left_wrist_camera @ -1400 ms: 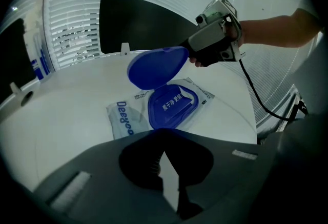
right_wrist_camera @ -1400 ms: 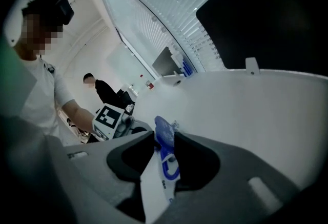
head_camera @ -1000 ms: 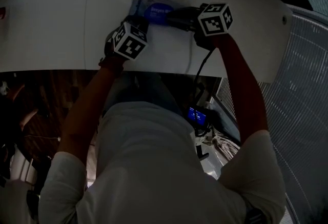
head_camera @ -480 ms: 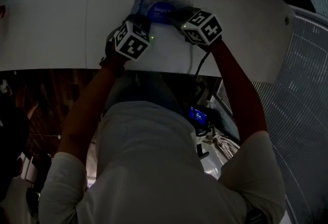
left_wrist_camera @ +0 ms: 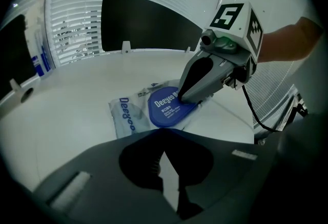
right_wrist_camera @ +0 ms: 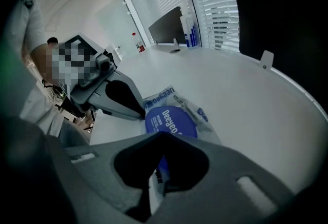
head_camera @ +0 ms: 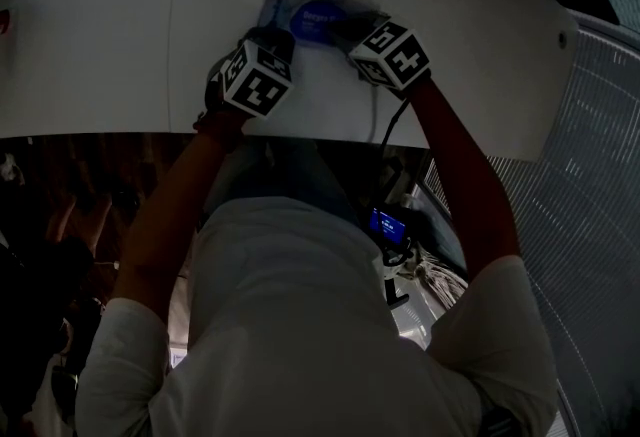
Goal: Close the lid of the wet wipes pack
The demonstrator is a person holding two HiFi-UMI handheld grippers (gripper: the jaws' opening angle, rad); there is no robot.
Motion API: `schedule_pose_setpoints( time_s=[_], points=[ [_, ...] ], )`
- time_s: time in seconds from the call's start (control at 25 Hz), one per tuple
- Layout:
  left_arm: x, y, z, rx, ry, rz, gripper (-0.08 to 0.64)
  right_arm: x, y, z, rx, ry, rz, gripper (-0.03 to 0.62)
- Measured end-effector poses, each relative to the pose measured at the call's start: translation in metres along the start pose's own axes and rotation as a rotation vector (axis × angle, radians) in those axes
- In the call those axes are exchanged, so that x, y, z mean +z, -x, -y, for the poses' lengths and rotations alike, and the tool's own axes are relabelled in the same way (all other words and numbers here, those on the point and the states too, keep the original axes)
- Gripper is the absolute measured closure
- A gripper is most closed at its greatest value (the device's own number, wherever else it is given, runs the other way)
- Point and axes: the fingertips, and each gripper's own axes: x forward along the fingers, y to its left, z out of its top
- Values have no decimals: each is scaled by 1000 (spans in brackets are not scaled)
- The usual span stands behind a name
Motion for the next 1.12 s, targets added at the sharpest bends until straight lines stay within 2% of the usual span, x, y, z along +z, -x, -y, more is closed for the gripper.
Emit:
schedule_pose_setpoints(
  time_s=[0.24,0.44,0.64,0.92,1.12],
  points=[
    [12,-2,0,2,-12,2,558,2,8,9,-40,3,24,591],
    [31,17,1,5,-17,42,558,20,36,14,-118,-26,141,591],
    [70,58,2,27,2,132,558,53,79,8,-188,-55,259,591],
    [122,133,22,26,82,298,558,94,154,-27,-299,-97,467,591],
    [165,184,40,20,38,420,558,133,211,-48,-416,-76,614,591]
  ],
)
